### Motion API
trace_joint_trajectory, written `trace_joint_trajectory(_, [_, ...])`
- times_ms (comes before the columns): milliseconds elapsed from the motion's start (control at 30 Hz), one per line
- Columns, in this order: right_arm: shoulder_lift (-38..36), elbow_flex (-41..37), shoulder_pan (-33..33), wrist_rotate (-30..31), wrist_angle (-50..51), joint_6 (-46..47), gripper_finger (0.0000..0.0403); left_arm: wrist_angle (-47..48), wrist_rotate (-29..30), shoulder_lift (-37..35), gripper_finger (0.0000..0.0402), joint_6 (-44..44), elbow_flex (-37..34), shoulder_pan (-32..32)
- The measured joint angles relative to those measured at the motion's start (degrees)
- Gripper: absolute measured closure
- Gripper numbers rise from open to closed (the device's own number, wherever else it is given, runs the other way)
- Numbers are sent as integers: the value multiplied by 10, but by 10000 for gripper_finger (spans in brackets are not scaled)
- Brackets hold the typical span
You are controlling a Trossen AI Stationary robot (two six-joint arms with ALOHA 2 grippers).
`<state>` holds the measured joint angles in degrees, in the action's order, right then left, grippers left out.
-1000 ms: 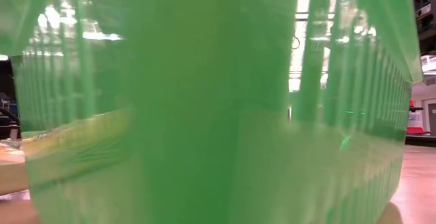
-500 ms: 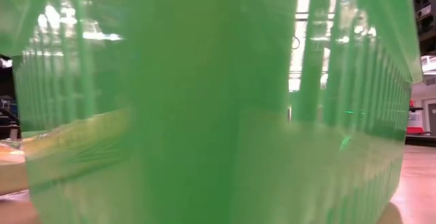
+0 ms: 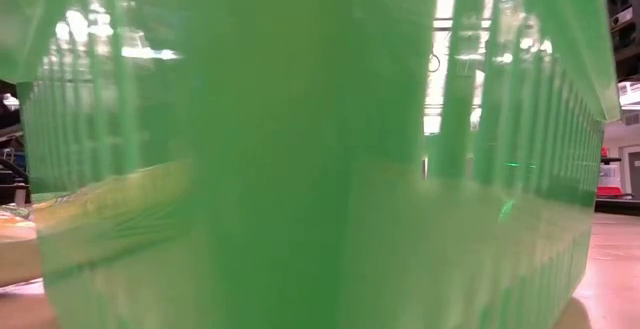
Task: Pick & Place Office Desk Supplies
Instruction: Put the yellow crayon box into the red basket
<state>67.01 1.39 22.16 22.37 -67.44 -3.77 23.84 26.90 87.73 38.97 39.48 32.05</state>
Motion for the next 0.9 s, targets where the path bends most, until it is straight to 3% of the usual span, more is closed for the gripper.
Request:
trace_joint_trajectory(200, [0,0,0,0,0,1,213,14,13,1,397,-6,10,8])
trace_joint_trajectory(433, [0,0,0,0,0,1,213,72,9,2,399,-53,71,7])
trace_joint_trajectory(700, [0,0,0,-5,5,-1,213,150,-36,2,400,-139,144,-19])
trace_joint_trajectory(900, [0,61,0,-5,156,0,213,207,-70,1,400,-174,190,-48])
